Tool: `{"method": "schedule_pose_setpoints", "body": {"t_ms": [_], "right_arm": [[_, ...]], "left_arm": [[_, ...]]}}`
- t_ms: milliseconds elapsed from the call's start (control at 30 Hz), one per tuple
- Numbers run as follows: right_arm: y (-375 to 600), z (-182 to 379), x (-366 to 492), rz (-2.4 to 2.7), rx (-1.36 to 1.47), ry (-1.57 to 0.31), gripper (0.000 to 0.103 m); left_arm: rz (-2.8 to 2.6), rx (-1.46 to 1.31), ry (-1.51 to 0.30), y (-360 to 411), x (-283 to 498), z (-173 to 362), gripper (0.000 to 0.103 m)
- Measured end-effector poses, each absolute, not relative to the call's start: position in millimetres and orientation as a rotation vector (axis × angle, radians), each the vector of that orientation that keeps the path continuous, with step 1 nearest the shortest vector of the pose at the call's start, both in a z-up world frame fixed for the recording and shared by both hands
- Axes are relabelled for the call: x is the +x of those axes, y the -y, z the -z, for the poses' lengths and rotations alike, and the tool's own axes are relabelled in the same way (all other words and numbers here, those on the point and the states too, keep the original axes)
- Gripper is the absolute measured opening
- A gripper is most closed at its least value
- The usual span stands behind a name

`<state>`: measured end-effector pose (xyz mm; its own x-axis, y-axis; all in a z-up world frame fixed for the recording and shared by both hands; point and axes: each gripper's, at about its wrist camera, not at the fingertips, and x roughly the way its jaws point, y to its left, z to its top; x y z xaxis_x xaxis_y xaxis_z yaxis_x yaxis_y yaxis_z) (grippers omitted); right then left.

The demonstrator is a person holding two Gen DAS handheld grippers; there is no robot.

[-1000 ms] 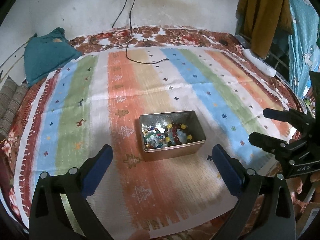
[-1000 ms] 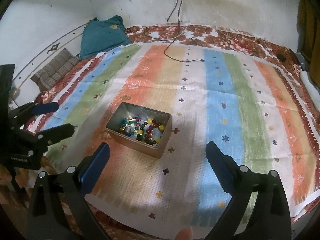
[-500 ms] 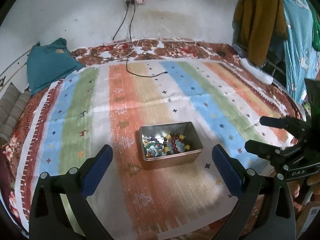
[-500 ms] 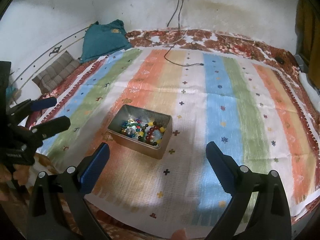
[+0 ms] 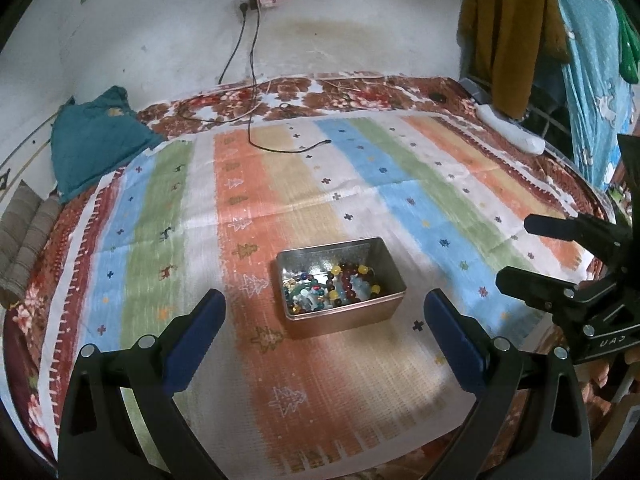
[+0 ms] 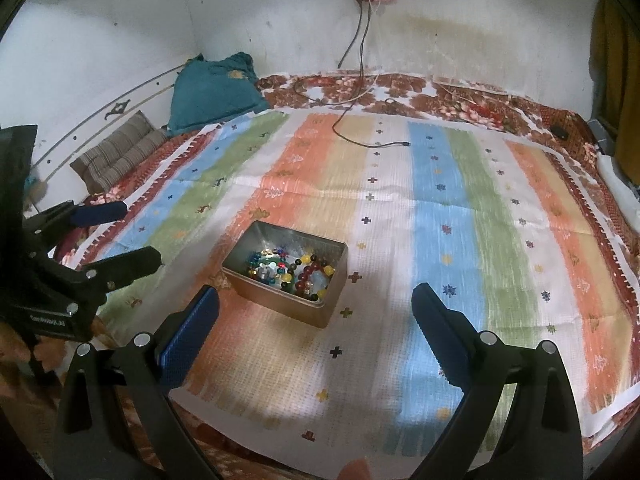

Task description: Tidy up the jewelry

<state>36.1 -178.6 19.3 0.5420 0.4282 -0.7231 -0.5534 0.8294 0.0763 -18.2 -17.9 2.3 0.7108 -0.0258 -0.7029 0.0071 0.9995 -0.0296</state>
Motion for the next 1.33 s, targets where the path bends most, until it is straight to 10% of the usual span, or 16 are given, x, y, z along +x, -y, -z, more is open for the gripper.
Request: {"method": "schedule_pose_setpoints", "body": {"t_ms": [1333], "right_arm": [[178.4, -22.7, 30.8, -0.570, -0.159, -0.766, 0.098]], "left_arm": [[0.036, -0.044, -0.772, 24.8, -19.5, -6.4, 0.097]]}}
